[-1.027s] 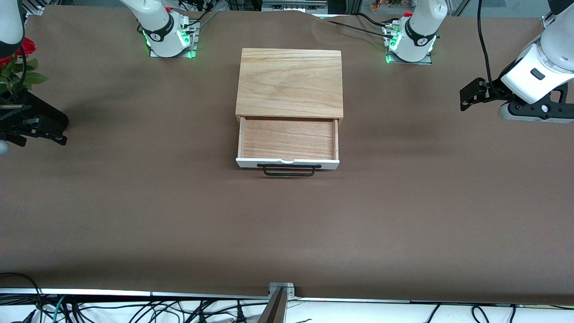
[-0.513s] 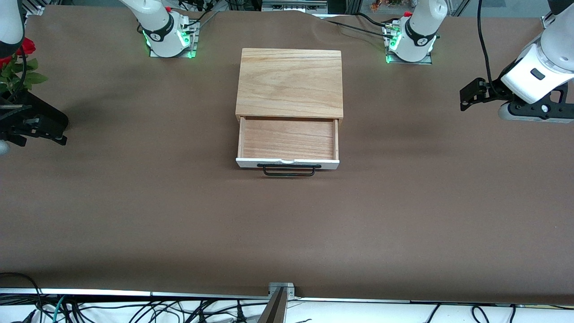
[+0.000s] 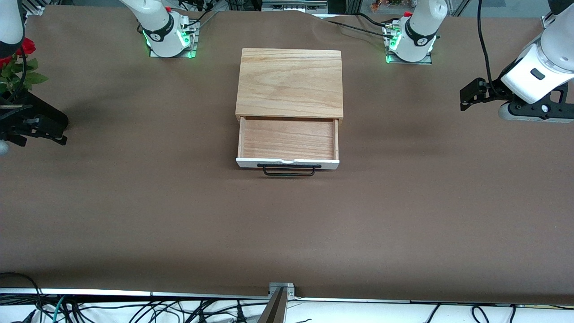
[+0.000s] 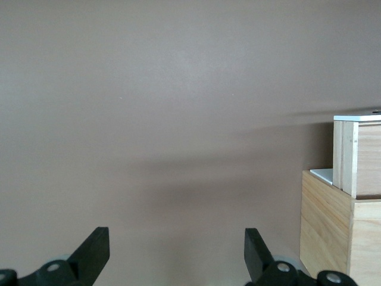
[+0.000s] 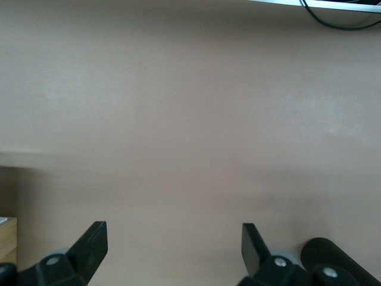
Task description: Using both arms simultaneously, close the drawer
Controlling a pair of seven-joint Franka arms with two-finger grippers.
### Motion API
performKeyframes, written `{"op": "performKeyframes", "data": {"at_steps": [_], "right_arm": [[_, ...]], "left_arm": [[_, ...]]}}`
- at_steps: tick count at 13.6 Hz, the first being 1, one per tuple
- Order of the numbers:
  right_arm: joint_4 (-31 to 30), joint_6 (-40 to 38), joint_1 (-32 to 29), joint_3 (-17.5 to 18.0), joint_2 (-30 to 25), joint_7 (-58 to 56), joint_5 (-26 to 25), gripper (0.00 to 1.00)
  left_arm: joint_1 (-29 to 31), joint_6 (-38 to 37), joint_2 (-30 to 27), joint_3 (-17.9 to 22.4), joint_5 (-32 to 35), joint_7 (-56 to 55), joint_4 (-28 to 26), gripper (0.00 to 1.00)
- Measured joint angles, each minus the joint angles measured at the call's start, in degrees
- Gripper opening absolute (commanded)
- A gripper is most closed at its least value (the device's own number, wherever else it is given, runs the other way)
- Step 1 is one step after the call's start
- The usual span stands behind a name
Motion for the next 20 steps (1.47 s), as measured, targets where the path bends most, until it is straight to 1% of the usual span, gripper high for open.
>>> {"op": "performKeyframes", "data": {"at_steps": [12,14,16,18,20], "right_arm": [[-0.1,-0.1,0.1,0.1,0.1,0.2,0.0,1.0],[-0.3,-0.2,0.7,0.4,0.8,0.3,0.0,1.0],[-0.3,-0.1,1.1,1.8,2.4,0.3,0.2,1.0],[-0.3,0.1,1.5,3.9,4.2,0.7,2.3,1.0],[-0.4,1.8,2.1,5.2,6.7,0.9,7.4,1.0]], "left_arm": [[0.0,0.0,0.0,0.0,0.0,0.0,0.0,1.0],[0.0,0.0,0.0,0.0,0.0,0.0,0.0,1.0],[0.0,0.0,0.0,0.0,0.0,0.0,0.0,1.0],[0.0,0.0,0.0,0.0,0.0,0.0,0.0,1.0],[-0.1,0.0,0.1,0.0,0.0,0.1,-0.1,1.0]]}}
